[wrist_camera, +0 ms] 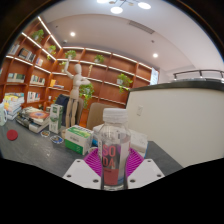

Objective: Pour water

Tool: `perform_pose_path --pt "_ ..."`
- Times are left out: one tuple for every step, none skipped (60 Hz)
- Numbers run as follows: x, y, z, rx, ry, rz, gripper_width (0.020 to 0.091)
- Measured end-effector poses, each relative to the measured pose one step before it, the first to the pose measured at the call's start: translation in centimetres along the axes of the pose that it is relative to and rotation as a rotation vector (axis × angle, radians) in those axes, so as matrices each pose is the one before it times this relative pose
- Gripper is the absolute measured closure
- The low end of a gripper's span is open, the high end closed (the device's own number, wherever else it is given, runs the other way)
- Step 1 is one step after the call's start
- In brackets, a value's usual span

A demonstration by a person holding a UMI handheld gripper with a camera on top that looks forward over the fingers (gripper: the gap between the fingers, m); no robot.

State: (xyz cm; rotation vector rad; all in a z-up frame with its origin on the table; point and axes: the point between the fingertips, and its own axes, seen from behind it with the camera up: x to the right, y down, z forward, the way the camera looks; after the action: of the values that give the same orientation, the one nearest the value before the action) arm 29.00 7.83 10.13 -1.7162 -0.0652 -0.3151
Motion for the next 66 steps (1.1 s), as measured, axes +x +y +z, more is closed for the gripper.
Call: perform_pose_path --pt "-0.522 -0.234 -0.346 -0.00057 -0.00392 -0.0124 0.0818" --pt "-0.562 -0.322 -0.360 0.00343 -0.00315 -0.0104 0.0818" --pt "-0.709 -0.293 -0.377 0.00246 -0.00652 -0.0138 0.0818" --pt "-0.871 -0.187 -0.330 -0.00250 -0.01058 -0.0190 0.0818" --pt "-1.008 -0.142 -0.269 -0.00536 -0.01316 -0.0222 0.0818" --pt "-0.823 -0.188 -0.256 -0.00531 -0.01667 -0.0169 0.0818" --pt "-1.431 -0.323 -0.187 0.00213 -0.00677 -0.0176 0.0818" --pt "-1.185 -0.408 -0.201 0.00247 -0.01557 -0.0124 0.0817" --pt "-1.235 -0.423 -0.140 0.00266 -0.01735 -0.0107 0.0819" --pt "-1.271 -0.356 -0.081 -0.00065 -0.01804 -0.0109 0.0818" --pt "-0.931 -0.316 -0.145 -0.00680 -0.02341 -0.0110 0.0819" --pt "-1.184 -0.374 -0.018 -0.00477 -0.01357 -0.0135 0.0819" --pt "-1.139 -0.440 0.030 -0.00198 -0.01202 -0.0144 0.0818" --pt "-1.086 -0.569 -0.020 0.00151 -0.01038 -0.0178 0.0818" --pt "-1.278 -0.593 0.100 0.00170 -0.00380 -0.0260 0.0818" --pt "-1.062 -0.635 0.118 0.00110 -0.00677 -0.0274 0.0819" --pt "-0.913 -0.704 0.145 0.00097 -0.00244 -0.0311 0.0820" --pt "-0.812 -0.727 0.160 0.00014 0.00347 -0.0344 0.0818" --pt "-0.497 -0.741 0.038 0.00036 0.00254 -0.0377 0.0819" --pt "-0.671 -0.890 0.123 0.00285 0.00763 -0.0450 0.0819" --pt "-0.438 -0.967 0.300 0.00911 0.00402 -0.0463 0.0820" --pt "-0.896 -1.088 -0.116 0.00818 0.01446 -0.0496 0.0819" --pt "-0.603 -1.045 0.071 0.00806 0.00966 -0.0511 0.0818" --pt "-0.461 -1.098 0.032 0.00764 0.00889 -0.0530 0.0818" --pt "-0.143 -1.117 0.183 0.01224 0.00806 -0.0513 0.0818" --pt "-0.264 -1.229 0.082 0.01294 0.01178 -0.0511 0.0818" --pt "-0.294 -1.224 0.098 0.01382 0.01036 -0.0524 0.0819" --pt "-0.149 -1.049 0.434 0.01534 0.00240 -0.0533 0.0818" --pt "-0.521 -1.267 -0.139 0.00812 0.00936 -0.0537 0.0818" --pt "-0.238 -1.243 0.049 0.01467 0.00579 -0.0503 0.0819" --pt "-0.131 -1.241 0.114 0.01676 0.00734 -0.0453 0.0819" --pt "-0.053 -1.178 0.119 0.01556 0.01007 -0.0419 0.0818" --pt "0.147 -0.953 0.318 0.01705 0.00860 -0.0423 0.0819" --pt "0.008 -0.999 0.196 0.01096 0.00986 -0.0432 0.0819" --pt "-0.014 -0.811 0.489 0.01287 0.00582 -0.0451 0.0819" --pt "-0.052 -1.064 -0.241 0.00373 0.01015 -0.0412 0.0820" --pt "0.033 -0.956 0.106 0.00906 0.00743 -0.0386 0.0819" --pt "0.049 -0.925 0.159 0.01025 0.00754 -0.0336 0.0818" --pt "0.045 -0.810 0.428 0.01267 0.00391 -0.0322 0.0819" --pt "-0.027 -0.817 0.194 0.00915 0.00293 -0.0318 0.0817" --pt "-0.041 -0.738 0.210 0.00702 0.00085 -0.0345 0.0817" --pt "-0.011 -0.828 -0.114 0.00388 0.00197 -0.0342 0.0817" --pt "-0.142 -0.419 1.089 0.01478 0.00253 -0.0361 0.0819" --pt "0.253 -0.878 -0.366 0.00518 0.00509 -0.0353 0.0820" --pt "0.172 -0.694 0.110 0.00734 0.00584 -0.0363 0.0820" --pt "0.149 -0.593 0.158 0.00650 0.00575 -0.0384 0.0820" --pt "0.157 -0.564 0.133 0.00669 0.00439 -0.0388 0.0821" --pt "0.134 -0.554 0.146 0.00698 0.00332 -0.0388 0.0820" --pt "0.156 -0.557 0.116 0.00754 0.00199 -0.0378 0.0820" --pt "-0.434 -0.209 1.048 0.01418 0.00448 -0.0332 0.0820" --pt "0.485 -0.678 -0.451 0.00445 -0.00053 -0.0301 0.0819" --pt "0.145 -0.432 0.138 0.00706 0.00102 -0.0293 0.0818" --pt "0.161 -0.410 0.121 0.00652 0.00136 -0.0291 0.0819" --pt "0.195 -0.346 0.124 0.00521 0.00375 -0.0296 0.0820" --pt "0.304 -0.344 0.083 0.00487 0.00744 -0.0293 0.0820" --pt "0.304 -0.366 0.192 0.00681 0.01080 -0.0295 0.0820" --pt "0.330 -0.451 0.116 0.00482 0.01159 -0.0291 0.0821" --pt "0.360 -0.292 0.076 0.00430 0.01126 -0.0295 0.0819" --pt "0.314 -0.279 0.073 0.00392 0.00872 -0.0287 0.0820" --pt "0.267 -0.266 0.058 0.00382 0.00703 -0.0252 0.0818" --pt "0.193 -0.269 0.058 0.00416 0.00438 -0.0208 0.0818" --pt "0.102 -0.202 0.059 0.00172 0.00208 -0.0162 0.0819" --pt "0.054 -0.169 0.023 0.00094 -0.00118 -0.0142 0.0819" --pt "-0.032 -0.152 0.123 -0.00144 -0.00280 -0.0134 0.0817" --pt "-0.024 -0.072 0.052 -0.00309 -0.00212 -0.0151 0.0820" --pt "0.026 -0.083 0.036 -0.00177 0.00071 -0.0168 0.0820"
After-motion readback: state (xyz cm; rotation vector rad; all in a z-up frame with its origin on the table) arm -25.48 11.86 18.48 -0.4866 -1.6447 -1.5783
